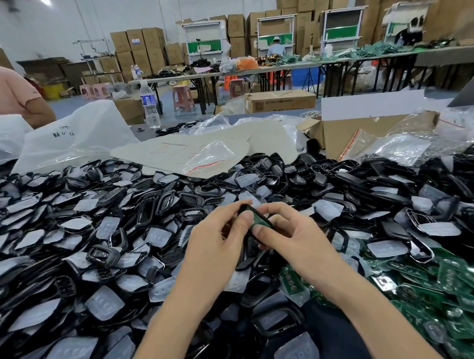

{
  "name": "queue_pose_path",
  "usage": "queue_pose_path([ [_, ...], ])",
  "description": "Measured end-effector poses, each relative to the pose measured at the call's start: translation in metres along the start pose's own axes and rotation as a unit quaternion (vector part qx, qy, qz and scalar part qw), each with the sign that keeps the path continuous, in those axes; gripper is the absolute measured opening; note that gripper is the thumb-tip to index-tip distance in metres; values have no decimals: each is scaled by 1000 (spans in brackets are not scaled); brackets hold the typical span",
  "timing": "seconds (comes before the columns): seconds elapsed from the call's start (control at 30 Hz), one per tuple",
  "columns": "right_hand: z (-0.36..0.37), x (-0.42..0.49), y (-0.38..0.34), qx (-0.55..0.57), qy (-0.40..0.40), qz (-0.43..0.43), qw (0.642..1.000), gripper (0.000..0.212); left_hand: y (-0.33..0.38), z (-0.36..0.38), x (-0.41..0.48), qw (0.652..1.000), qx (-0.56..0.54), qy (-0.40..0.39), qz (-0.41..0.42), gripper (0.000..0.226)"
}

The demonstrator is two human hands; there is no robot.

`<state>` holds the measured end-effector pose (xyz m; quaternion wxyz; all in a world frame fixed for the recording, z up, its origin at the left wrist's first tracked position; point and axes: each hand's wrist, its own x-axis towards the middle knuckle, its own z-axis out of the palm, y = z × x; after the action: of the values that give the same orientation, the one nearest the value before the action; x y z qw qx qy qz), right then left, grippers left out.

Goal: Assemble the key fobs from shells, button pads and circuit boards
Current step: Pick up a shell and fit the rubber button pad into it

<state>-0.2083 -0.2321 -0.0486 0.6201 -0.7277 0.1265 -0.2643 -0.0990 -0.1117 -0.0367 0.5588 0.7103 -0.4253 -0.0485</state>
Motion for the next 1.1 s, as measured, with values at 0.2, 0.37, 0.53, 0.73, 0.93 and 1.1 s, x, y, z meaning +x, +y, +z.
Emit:
queue_pose_path([
  [0.2,-3,5,-2,54,112,3,992,19,11,-24,-11,986,100,-126,-33,12],
  [0.37,-5,3,-8,92,152,19,984,17,33,-18,-52,909,256,-326,-34,23],
  [0.53,-9,-9,-16,173,143,53,973,16,52,-1,-88,852,406,-328,23,33],
  [0.73,-20,-24,-19,233,153,64,958,23,60,13,-103,827,462,-318,32,37],
  [0.93,-31,-28,-9,241,143,79,957,28,55,6,-93,853,394,-342,15,23],
  [1.1,-29,-19,-2,233,168,121,950,24,32,0,-46,984,41,-164,-60,7],
])
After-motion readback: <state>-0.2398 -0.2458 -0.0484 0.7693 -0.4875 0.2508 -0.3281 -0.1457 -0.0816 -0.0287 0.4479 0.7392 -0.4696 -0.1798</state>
